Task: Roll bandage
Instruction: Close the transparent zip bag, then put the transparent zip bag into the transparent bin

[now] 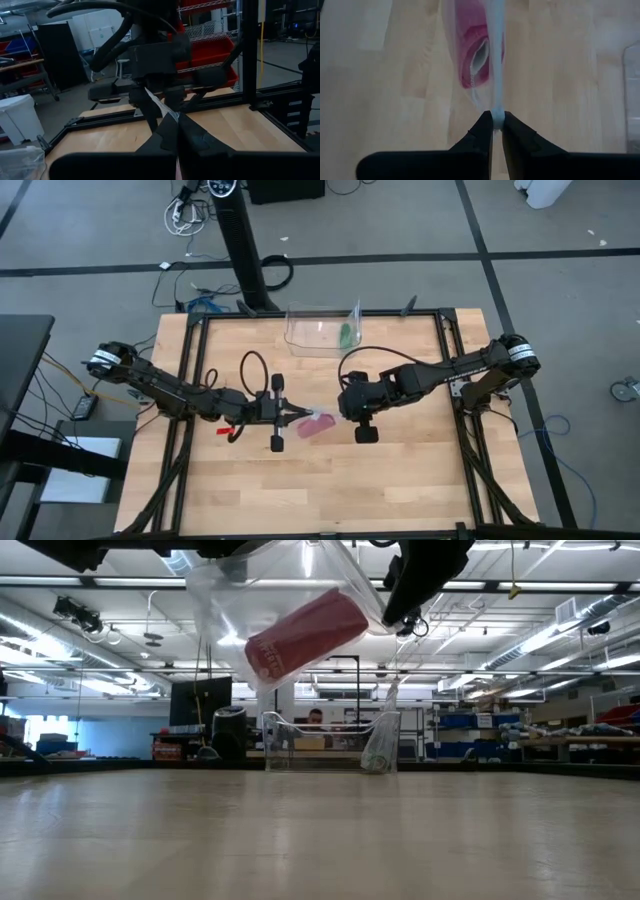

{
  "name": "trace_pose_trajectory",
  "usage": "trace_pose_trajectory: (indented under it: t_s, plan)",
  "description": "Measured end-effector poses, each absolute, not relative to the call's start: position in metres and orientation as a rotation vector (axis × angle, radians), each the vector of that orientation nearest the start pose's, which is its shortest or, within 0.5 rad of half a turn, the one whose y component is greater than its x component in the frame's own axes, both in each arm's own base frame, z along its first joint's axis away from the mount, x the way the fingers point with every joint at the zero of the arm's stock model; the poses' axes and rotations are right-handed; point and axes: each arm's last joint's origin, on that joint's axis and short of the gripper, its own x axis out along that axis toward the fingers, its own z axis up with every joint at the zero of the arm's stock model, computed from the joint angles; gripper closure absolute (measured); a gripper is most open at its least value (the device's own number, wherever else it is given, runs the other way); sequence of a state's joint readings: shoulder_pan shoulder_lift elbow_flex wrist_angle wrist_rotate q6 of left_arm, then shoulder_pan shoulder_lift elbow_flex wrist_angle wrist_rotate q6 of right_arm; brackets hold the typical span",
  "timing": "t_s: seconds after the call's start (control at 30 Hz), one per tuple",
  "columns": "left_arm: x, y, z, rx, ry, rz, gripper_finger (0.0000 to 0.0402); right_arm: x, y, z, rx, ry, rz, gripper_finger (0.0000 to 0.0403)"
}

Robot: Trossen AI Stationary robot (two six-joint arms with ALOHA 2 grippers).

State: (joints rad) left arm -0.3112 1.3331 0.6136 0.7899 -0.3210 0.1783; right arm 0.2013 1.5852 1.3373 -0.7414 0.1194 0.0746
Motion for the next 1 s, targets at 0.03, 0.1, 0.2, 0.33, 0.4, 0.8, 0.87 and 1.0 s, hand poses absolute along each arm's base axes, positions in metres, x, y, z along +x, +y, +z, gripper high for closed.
trace_pose_trajectory:
  t_s: [0.03, 0.1, 0.2, 0.33, 0.4, 0.8, 0.87, 1.0]
  plan:
    - [0.266, -0.076, 0.251, 0.156, -0.067, 0.015, 0.0401, 0.323, 0.063, 0.285, -0.096, 0.977, 0.03, 0.0374]
    - [0.266, -0.076, 0.251, 0.156, -0.068, 0.016, 0.0401, 0.323, 0.065, 0.285, -0.105, 0.975, 0.031, 0.0373]
    - [0.266, -0.076, 0.251, 0.157, -0.067, 0.019, 0.0401, 0.322, 0.069, 0.285, -0.119, 0.97, 0.025, 0.0362]
    - [0.266, -0.076, 0.251, 0.157, -0.061, 0.04, 0.0401, 0.317, 0.073, 0.286, -0.159, 0.974, -0.012, 0.0324]
    - [0.266, -0.076, 0.25, 0.16, -0.053, 0.038, 0.0401, 0.313, 0.073, 0.293, -0.154, 0.945, -0.022, 0.0301]
    - [0.266, -0.076, 0.25, 0.161, -0.049, 0.039, 0.0401, 0.31, 0.074, 0.319, -0.116, 0.769, -0.006, 0.0238]
    - [0.266, -0.076, 0.249, 0.161, -0.048, 0.039, 0.0401, 0.313, 0.076, 0.32, -0.109, 0.748, 0.029, 0.0246]
    - [0.266, -0.076, 0.249, 0.161, -0.046, 0.041, 0.0401, 0.319, 0.077, 0.318, -0.111, 0.724, 0.068, 0.0278]
